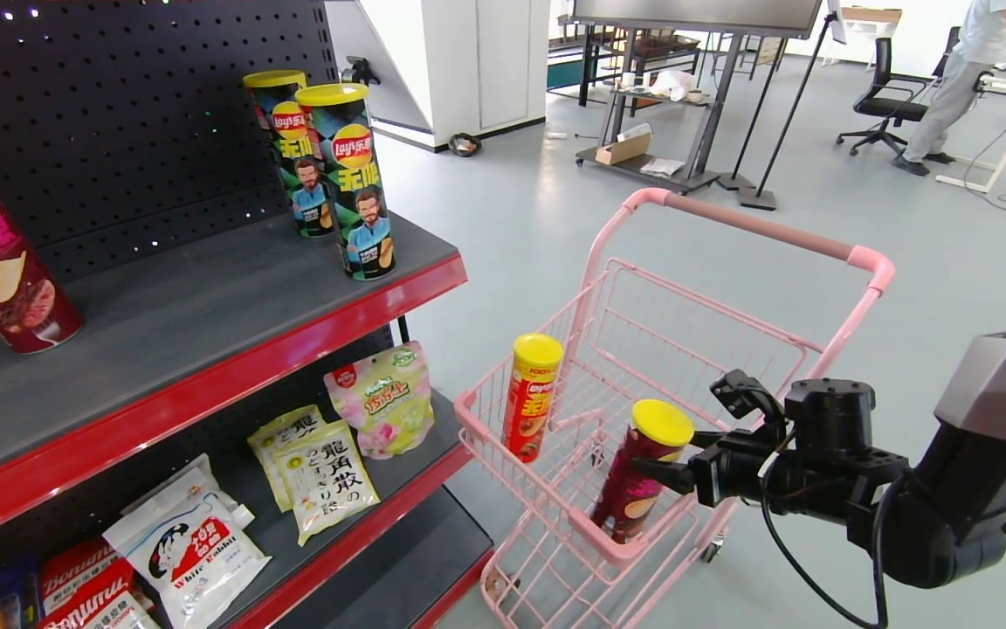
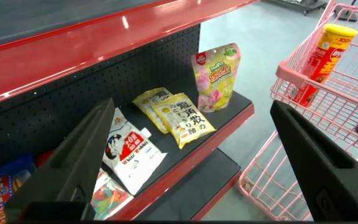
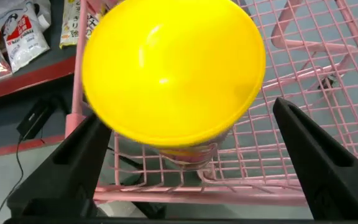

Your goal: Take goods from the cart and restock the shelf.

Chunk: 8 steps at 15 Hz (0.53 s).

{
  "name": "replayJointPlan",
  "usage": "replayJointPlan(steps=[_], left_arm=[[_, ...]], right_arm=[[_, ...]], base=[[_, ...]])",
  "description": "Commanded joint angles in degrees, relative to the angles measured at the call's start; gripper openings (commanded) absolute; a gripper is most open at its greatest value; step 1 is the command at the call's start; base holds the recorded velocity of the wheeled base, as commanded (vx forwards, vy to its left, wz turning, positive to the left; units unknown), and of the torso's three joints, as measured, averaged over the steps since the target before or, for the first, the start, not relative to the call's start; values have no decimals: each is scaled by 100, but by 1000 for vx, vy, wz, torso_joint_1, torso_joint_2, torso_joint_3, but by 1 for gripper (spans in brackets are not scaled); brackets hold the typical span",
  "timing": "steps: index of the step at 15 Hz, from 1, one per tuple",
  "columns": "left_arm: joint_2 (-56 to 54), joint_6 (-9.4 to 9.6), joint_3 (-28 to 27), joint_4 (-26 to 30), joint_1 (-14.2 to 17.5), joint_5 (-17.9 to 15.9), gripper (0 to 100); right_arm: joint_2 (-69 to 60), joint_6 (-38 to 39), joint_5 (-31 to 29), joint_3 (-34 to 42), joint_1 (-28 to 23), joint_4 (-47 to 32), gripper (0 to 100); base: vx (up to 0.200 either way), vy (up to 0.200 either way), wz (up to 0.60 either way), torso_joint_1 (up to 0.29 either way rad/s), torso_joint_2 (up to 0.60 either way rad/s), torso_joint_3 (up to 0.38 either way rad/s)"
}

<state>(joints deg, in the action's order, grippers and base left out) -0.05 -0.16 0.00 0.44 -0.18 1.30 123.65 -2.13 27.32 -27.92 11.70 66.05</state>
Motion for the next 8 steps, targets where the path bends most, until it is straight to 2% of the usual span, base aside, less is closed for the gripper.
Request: replayJointPlan(steps=[1,8], left_arm=[[5,-2,0,0,1,1,100],[5,-2,0,0,1,1,100]], right_arm=[[283,2,-78,-214,7,40,100],[467,231,-113,-548,289,75,100]], base=[[0,0,0,0,0,0],[0,0,0,0,0,0]])
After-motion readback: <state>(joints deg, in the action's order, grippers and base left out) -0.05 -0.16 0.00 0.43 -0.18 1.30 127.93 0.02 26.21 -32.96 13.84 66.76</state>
